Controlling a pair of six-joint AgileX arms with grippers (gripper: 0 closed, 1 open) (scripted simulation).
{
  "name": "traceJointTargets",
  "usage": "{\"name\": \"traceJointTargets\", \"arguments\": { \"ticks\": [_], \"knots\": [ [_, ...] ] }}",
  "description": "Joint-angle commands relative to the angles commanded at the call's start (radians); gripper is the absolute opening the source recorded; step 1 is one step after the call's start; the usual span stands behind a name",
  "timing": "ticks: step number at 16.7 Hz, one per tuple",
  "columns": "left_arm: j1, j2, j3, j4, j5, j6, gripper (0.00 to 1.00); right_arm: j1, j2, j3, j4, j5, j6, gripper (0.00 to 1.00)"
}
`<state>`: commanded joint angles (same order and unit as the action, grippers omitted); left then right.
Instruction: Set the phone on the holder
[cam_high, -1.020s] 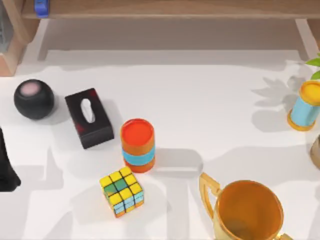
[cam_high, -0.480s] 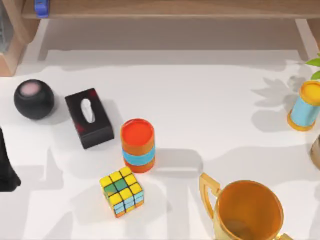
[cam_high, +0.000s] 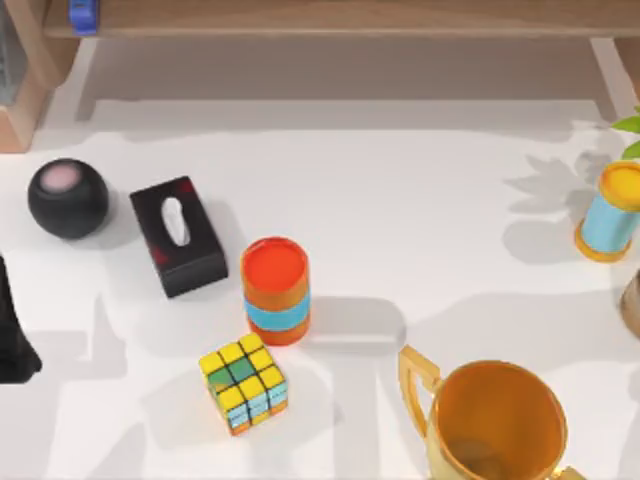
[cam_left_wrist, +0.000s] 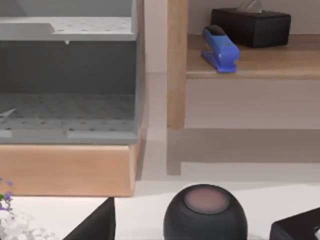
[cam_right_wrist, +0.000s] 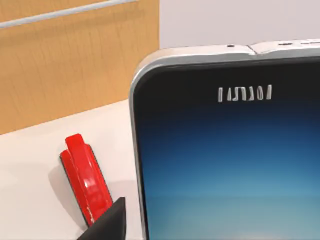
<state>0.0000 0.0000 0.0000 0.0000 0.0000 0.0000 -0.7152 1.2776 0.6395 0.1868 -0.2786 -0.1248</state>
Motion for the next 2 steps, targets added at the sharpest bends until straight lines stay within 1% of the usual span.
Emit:
{"name": "traceJointTargets", "arguments": {
  "ticks": [2],
  "knots": [
    [0.000, 0.000, 0.000, 0.000, 0.000, 0.000, 1.00, 0.000, 0.000, 0.000, 0.000, 0.000, 0.000, 1.00]
  ]
}}
